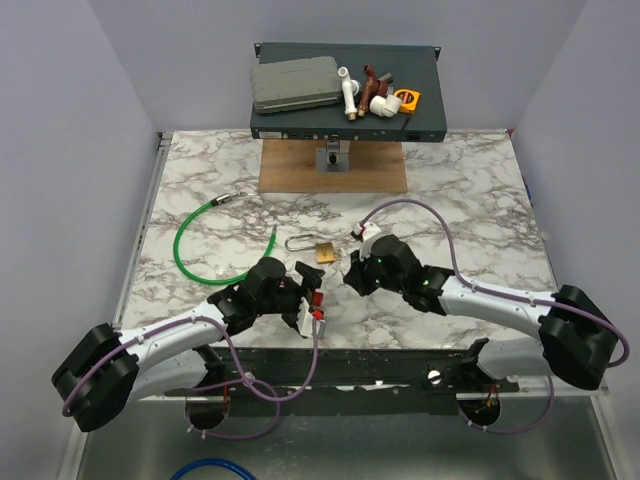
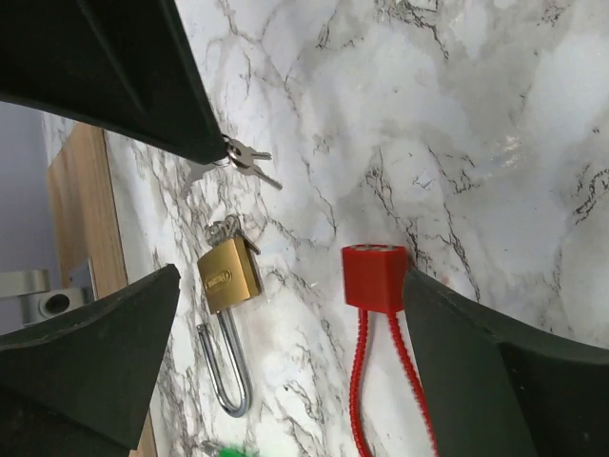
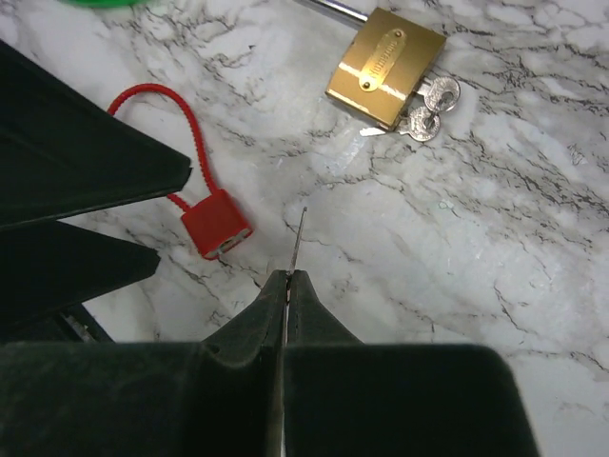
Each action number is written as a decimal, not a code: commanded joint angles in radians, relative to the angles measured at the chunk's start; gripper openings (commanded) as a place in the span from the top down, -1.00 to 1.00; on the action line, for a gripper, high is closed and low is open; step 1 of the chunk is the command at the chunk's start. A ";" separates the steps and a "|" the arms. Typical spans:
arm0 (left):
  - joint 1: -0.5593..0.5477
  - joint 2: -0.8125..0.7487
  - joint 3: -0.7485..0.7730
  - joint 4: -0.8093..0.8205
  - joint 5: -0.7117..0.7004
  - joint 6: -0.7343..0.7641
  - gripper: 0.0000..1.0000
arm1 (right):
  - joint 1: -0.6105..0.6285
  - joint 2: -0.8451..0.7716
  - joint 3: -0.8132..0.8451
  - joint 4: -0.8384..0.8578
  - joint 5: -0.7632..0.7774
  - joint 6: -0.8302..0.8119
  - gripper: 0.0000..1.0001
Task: Unlock with the key
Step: Place the lock at the center of the board.
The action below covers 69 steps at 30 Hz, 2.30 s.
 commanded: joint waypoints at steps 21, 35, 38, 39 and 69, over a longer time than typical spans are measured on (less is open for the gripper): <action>0.041 -0.117 0.111 0.003 0.036 0.425 -0.41 | -0.044 -0.110 0.249 -0.294 -0.468 -0.218 0.98; 0.046 -0.197 0.074 -0.013 0.052 0.584 0.24 | -0.045 -0.099 0.296 -0.306 -0.500 -0.236 0.99; 0.047 -0.205 0.052 -0.012 0.046 0.614 0.24 | -0.047 -0.109 0.288 -0.286 -0.506 -0.230 0.99; 0.047 -0.205 0.049 -0.008 0.041 0.618 0.23 | -0.050 -0.110 0.286 -0.282 -0.509 -0.228 0.99; 0.026 -0.194 0.015 0.141 0.049 0.586 0.56 | -0.137 -0.053 0.260 -0.090 -0.672 -0.139 0.99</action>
